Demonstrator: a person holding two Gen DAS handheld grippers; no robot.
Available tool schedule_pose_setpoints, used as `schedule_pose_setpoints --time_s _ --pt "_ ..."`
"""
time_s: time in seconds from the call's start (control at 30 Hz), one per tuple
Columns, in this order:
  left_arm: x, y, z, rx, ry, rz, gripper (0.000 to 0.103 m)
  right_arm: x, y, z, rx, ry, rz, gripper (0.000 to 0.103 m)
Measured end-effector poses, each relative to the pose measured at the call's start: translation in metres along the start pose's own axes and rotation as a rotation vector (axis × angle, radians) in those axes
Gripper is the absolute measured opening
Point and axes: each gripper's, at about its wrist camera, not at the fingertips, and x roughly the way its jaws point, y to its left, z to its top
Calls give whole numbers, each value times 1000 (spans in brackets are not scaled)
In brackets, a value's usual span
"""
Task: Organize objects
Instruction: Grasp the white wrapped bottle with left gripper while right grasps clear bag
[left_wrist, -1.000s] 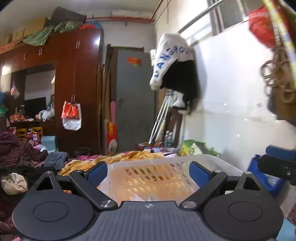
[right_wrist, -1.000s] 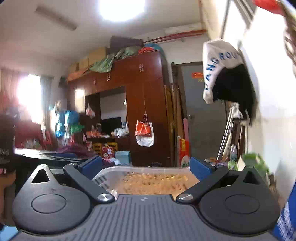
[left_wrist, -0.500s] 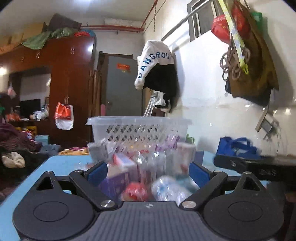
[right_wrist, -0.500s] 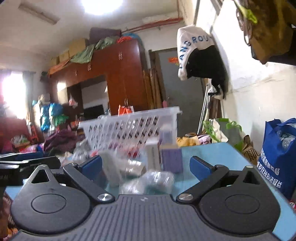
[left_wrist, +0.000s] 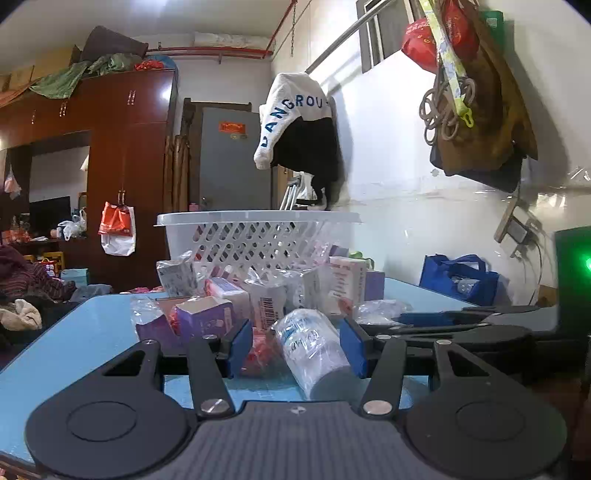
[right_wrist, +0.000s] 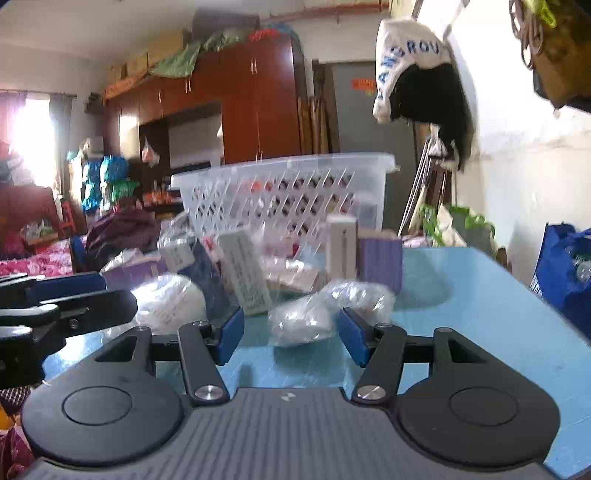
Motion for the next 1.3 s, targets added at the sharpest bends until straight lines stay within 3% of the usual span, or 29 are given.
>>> schedule_pose_setpoints --time_s 0.07,0.13,0.3,0.6,0.67,0.7,0.8,1.03,1.13,1.3 --pt "0 -4 -1 14 0 -6 59 3 0 0 -3 17 -3 60" --pt "1 -8 -2 28 9 -18 64 4 -1 -1 -5 28 -3 45" --pt "3 -20 -5 61 13 -30 67 -6 -2 -1 -20 -2 -1 43" --pt "20 -27 -9 33 56 -21 69 -29 -11 8 -7 -95 27 43" --pt "26 -29 -11 39 72 -8 63 -27 -14 9 2 -96 30 43" --pt "28 -29 -12 39 79 5 53 -27 -15 9 7 -97 30 43" --pt "28 -24 -13 0 77 -1 50 -28 -18 9 19 -102 32 43" --pt "18 -13 -16 -61 13 -51 49 -32 -27 11 38 -121 36 43" --pt "8 -13 -12 -40 -39 -60 49 -37 -33 16 82 -145 100 43" --pt "-12 1 19 -36 -139 -42 49 -40 -31 47 55 -203 152 43"
